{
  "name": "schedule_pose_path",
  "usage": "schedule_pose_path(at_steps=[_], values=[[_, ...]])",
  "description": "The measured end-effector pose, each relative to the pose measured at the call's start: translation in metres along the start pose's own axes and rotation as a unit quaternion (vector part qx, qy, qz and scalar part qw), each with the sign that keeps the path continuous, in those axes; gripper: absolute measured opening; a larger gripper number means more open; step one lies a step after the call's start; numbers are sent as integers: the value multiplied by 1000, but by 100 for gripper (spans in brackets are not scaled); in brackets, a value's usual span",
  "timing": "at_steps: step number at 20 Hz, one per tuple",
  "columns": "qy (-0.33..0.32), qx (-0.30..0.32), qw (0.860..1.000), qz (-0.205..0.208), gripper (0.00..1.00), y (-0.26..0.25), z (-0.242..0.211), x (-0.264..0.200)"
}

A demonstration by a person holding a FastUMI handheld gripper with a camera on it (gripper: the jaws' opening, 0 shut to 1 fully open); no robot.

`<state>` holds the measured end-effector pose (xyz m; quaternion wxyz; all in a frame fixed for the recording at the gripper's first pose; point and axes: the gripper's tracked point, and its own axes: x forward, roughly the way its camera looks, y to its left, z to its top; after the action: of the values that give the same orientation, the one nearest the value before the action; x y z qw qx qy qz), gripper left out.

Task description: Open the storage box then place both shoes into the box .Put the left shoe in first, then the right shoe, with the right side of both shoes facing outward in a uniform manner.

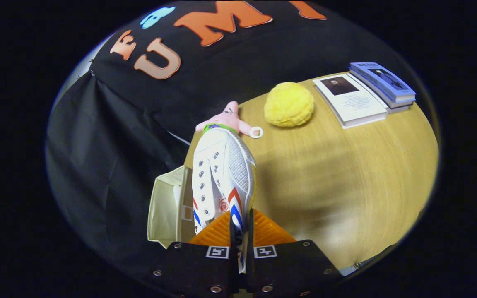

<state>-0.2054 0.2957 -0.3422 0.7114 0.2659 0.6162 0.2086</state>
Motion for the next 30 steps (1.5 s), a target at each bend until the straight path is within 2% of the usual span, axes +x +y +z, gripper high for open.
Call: schedule_pose_path(at_steps=[5,11,16,19,21,23,24,25,26,27,29,30], values=[[24,-39,998,50,7,84,-4,29],[54,-60,995,64,7,113,-33,68],[56,-88,994,7,7,107,-49,86],[61,-66,996,0,8,107,-55,95],[62,-85,994,-14,10,103,-54,92],[71,-103,992,-7,15,104,-61,92],[81,-112,990,-5,23,102,-66,90],[83,-112,990,6,25,104,-68,85],[81,-105,991,15,33,105,-66,81],[76,-96,992,24,33,107,-60,75],[48,-89,994,35,46,108,-41,59],[31,-96,994,33,58,106,-28,51]])
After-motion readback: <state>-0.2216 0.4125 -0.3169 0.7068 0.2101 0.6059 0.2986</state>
